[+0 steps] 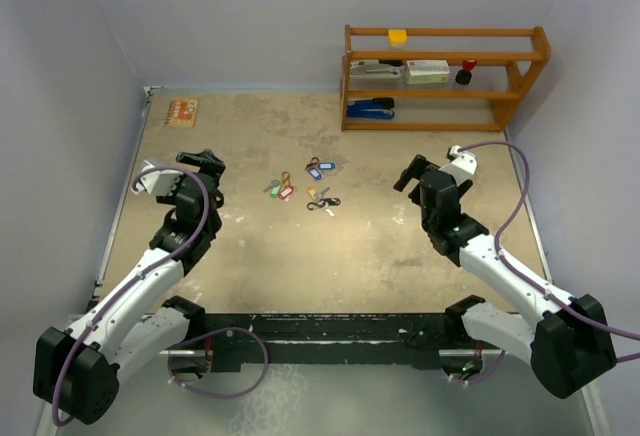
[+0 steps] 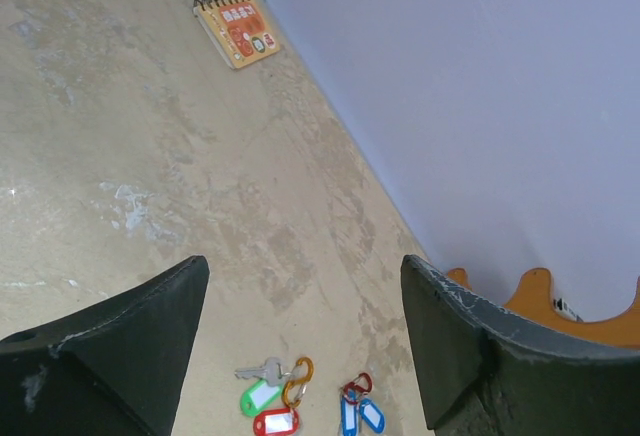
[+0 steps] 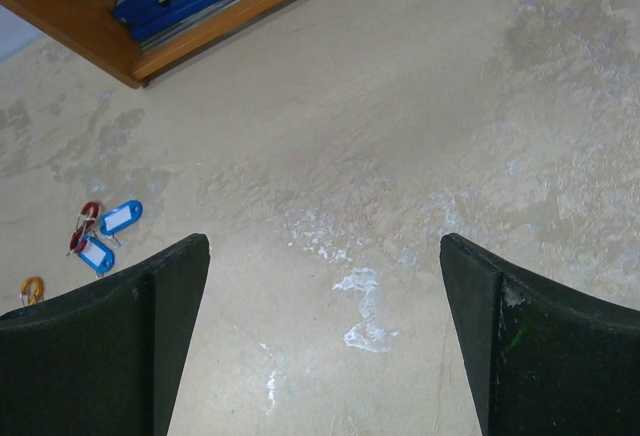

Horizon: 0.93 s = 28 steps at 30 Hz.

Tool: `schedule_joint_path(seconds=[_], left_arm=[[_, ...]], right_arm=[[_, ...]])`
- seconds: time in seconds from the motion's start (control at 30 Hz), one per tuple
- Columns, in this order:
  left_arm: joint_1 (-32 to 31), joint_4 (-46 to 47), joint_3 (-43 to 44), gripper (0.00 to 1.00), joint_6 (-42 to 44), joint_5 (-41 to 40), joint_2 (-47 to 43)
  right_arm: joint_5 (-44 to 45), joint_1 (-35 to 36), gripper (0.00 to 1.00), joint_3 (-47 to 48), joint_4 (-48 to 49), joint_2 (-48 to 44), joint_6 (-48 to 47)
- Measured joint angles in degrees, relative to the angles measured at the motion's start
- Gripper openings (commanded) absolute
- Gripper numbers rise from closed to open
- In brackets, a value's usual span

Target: Put the keys on the keyring

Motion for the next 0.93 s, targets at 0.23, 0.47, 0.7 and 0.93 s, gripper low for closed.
schedule_joint_path(seconds=[0.23,0.47,0.7,0.93], left_arm=[[0.0,0.1,0.0,0.76,-1.2,-0.5,-0.7],[0.0,0.1,-0.1,0.77,-2.3,-0.6,-0.8],[0.0,0.0,-0.7,0.78,-2.8,-0.5,-1.8],[0.0,-0.8,-0.7,0.78,-3.0,0.0,-2.4]], right_arm=[[0.0,0.0,1.00,0.0,0.0,-0.2,0.0],[0.0,0.0,1.00,0.0,-0.1,-2.3,0.0],[0.0,0.0,1.00,0.0,-1.0,-2.7,0.0],[1.0,0.0,1.00,0.0,-1.0,-4.7,0.4]])
